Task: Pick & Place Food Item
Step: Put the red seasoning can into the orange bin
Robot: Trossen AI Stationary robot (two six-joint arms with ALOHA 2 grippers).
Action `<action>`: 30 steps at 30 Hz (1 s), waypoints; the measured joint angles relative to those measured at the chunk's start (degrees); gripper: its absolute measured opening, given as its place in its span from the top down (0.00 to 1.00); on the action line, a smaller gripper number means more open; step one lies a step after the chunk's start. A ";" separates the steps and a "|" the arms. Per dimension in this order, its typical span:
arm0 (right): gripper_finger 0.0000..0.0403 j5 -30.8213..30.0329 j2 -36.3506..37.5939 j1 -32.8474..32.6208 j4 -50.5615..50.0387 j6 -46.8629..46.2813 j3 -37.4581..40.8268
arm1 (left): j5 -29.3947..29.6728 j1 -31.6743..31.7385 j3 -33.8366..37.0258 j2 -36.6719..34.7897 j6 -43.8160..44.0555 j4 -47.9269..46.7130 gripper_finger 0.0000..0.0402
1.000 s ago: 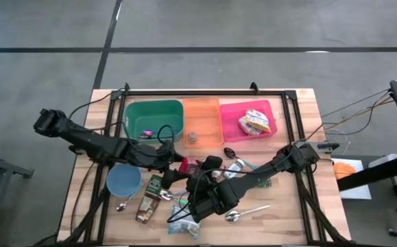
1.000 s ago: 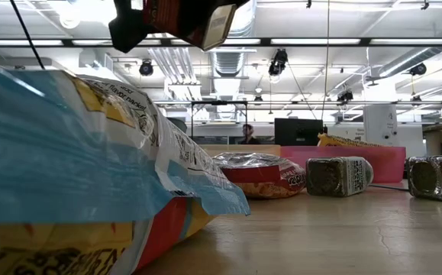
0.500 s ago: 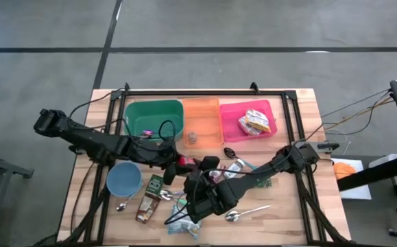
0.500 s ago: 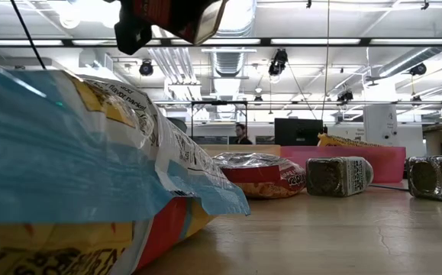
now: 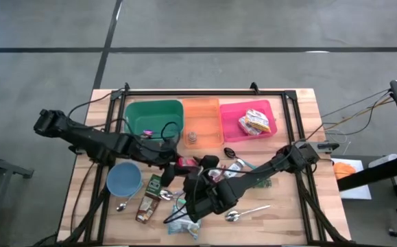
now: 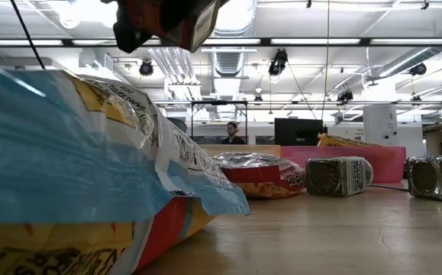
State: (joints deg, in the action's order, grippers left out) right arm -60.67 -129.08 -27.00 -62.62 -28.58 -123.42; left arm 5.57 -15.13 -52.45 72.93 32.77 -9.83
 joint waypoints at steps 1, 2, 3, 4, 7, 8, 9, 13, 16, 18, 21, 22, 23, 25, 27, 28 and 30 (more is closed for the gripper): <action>0.06 -0.04 0.00 -0.04 -0.13 -0.04 0.00 | 0.01 0.17 -0.92 0.00 -0.54 -1.87 0.50; 0.07 -0.15 0.00 -0.10 -0.49 -0.13 0.00 | 0.14 0.35 -1.82 0.02 -1.27 -3.71 0.50; 0.08 -0.29 0.00 -0.11 -1.06 -0.13 0.00 | 0.52 0.49 -2.74 0.02 -2.04 -5.62 0.50; 0.08 -0.41 0.02 -0.15 -1.65 -0.13 0.00 | 0.98 0.65 -3.76 0.02 -2.78 -7.84 0.50; 0.09 -0.88 0.38 -0.25 -4.64 -1.23 -0.02 | 3.26 0.90 -6.82 0.04 -5.76 -14.70 0.50; 0.09 -1.03 0.66 -0.33 -6.32 -2.36 -0.05 | 4.18 0.99 -7.67 0.04 -6.59 -17.00 0.50; 0.09 -1.12 1.20 -0.47 -8.70 -4.32 -0.07 | 5.26 1.04 -8.57 0.09 -7.56 -18.77 0.50; 0.09 -1.28 3.48 -1.49 -21.25 -15.88 0.11 | 9.08 2.57 -11.48 0.11 -11.33 -24.56 0.50; 0.09 -1.22 5.78 -2.58 -27.71 -23.94 0.42 | 9.34 5.21 -12.91 0.67 -13.55 -27.07 0.50; 0.09 -0.70 8.23 -3.30 -26.66 -23.07 1.98 | 7.45 8.03 -13.87 1.37 -15.86 -27.62 0.50; 0.09 0.42 10.96 -4.07 -27.09 -24.33 3.45 | 2.94 12.87 -15.21 3.41 -19.99 -29.67 0.50; 0.09 0.79 12.19 -4.25 -27.30 -25.28 4.55 | 1.91 14.46 -15.69 4.43 -20.83 -30.43 0.50; 0.09 0.97 13.21 -4.31 -26.95 -25.66 5.65 | 1.17 16.01 -16.47 5.62 -21.70 -31.00 0.50; 0.09 1.09 15.56 -4.44 -26.51 -26.99 7.83 | 0.78 18.78 -18.37 7.86 -23.93 -32.30 0.50; 0.09 2.13 17.76 -4.42 -25.77 -28.23 10.46 | 0.58 21.01 -20.95 10.36 -27.67 -34.10 0.50; 0.09 2.59 18.90 -4.45 -25.41 -28.98 11.95 | 0.58 21.77 -22.53 11.96 -29.24 -35.02 0.50; 0.09 3.86 21.07 -4.50 -24.33 -30.63 15.25 | 0.53 22.96 -26.08 15.25 -32.05 -37.39 0.50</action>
State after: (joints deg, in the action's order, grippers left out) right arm -56.81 -108.01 -31.51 -86.95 -59.20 -108.17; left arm 6.10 7.83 -78.52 88.18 0.72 -47.22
